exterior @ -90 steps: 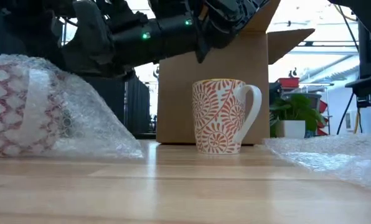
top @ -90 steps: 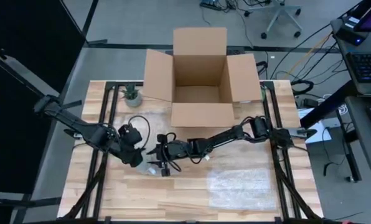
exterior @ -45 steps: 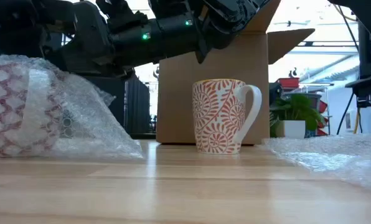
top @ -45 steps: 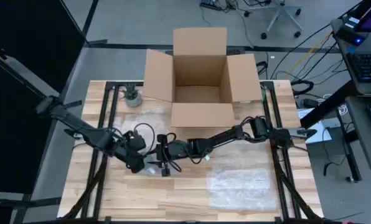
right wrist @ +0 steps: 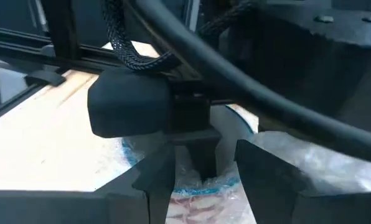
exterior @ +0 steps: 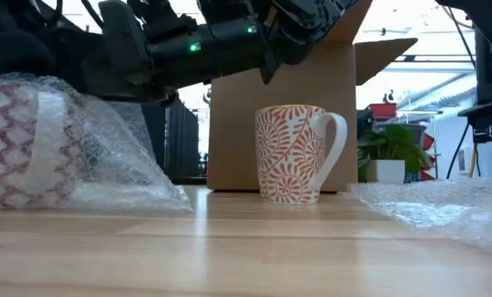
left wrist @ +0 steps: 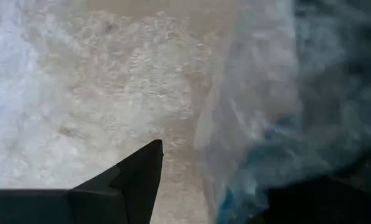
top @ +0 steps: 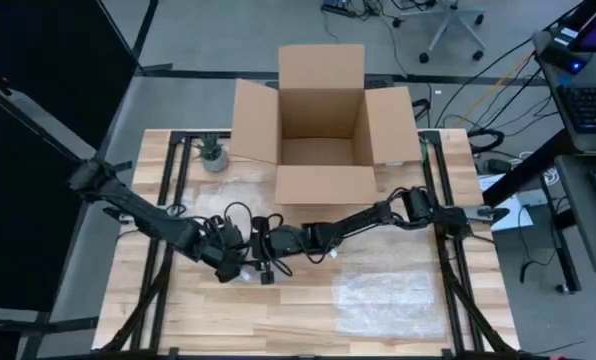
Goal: Wrap mug
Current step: Wrap the red mug with the bubble wrap
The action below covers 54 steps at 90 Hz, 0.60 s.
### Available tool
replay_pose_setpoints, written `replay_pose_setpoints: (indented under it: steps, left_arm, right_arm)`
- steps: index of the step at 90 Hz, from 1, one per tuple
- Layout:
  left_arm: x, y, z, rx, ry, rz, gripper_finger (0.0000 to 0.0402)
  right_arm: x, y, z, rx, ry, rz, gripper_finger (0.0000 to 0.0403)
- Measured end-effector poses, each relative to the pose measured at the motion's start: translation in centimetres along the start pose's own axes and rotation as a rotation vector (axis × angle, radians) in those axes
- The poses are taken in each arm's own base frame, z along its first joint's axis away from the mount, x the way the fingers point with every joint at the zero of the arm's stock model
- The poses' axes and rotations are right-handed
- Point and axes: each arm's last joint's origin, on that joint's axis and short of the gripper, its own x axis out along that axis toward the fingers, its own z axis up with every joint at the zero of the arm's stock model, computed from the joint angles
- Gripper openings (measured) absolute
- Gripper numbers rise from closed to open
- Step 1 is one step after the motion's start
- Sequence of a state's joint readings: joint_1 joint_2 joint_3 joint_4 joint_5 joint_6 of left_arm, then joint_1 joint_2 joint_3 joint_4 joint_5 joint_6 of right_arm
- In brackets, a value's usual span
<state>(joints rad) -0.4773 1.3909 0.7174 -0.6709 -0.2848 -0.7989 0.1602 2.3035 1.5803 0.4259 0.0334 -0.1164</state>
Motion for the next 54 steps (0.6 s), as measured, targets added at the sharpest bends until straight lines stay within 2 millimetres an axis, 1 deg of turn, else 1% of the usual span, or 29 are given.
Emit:
replay_pose_setpoints:
  steps: [31, 36, 40, 45, 54]
  left_arm:
    - [0.15, 0.28, 0.25, -0.001, 0.014, -0.019, 0.0211]
    - [0.19, 0.38, 0.29, -0.005, 0.025, -0.022, 0.0205]
    - [0.24, 0.47, 0.33, -0.010, 0.031, -0.026, 0.0190]
    - [0.34, 0.60, 0.40, -0.011, 0.037, -0.022, 0.0158]
    - [0.39, 0.66, 0.53, -0.018, 0.047, -0.036, 0.0068]
  right_arm:
    - [-0.01, -0.02, 0.00, 0.000, 0.002, -0.004, 0.0157]
    - [-0.01, -0.04, -0.01, 0.000, 0.002, -0.008, 0.0157]
    - [0.00, -0.10, -0.01, 0.000, 0.002, -0.013, 0.0157]
    - [0.01, -0.23, -0.01, 0.002, 0.001, -0.026, 0.0157]
    - [0.05, -0.32, -0.02, 0.005, -0.002, -0.033, 0.0157]
